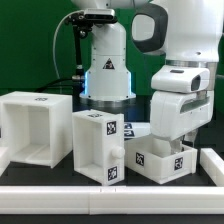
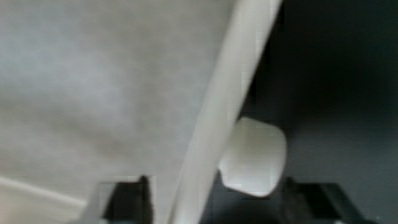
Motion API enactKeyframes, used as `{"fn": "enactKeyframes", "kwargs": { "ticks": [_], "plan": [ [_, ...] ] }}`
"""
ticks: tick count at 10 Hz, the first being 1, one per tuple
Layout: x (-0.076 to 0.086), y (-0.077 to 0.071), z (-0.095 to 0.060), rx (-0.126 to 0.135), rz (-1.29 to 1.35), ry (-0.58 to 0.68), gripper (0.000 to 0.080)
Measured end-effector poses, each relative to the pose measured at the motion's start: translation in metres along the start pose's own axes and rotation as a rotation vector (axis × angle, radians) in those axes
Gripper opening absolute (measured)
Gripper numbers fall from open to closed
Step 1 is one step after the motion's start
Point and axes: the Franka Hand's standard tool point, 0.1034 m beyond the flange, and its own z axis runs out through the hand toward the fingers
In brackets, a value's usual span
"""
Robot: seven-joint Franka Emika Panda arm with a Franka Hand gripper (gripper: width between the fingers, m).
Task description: Assemble drawer
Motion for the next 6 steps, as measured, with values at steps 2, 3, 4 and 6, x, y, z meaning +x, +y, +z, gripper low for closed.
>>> {"fn": "enactKeyframes", "kwargs": {
  "ticks": [2, 3, 4, 6],
  "plan": [
    [0.0, 0.0, 0.0, 0.0, 0.0, 0.0, 0.0104],
    [0.0, 0.0, 0.0, 0.0, 0.003, 0.001, 0.0104],
    [-0.005, -0.007, -0.005, -0.004, 0.115, 0.02, 0.0035],
    [-0.025, -0.037, -0.019, 0.008, 0.252, -0.003, 0.0035]
  ]
}}
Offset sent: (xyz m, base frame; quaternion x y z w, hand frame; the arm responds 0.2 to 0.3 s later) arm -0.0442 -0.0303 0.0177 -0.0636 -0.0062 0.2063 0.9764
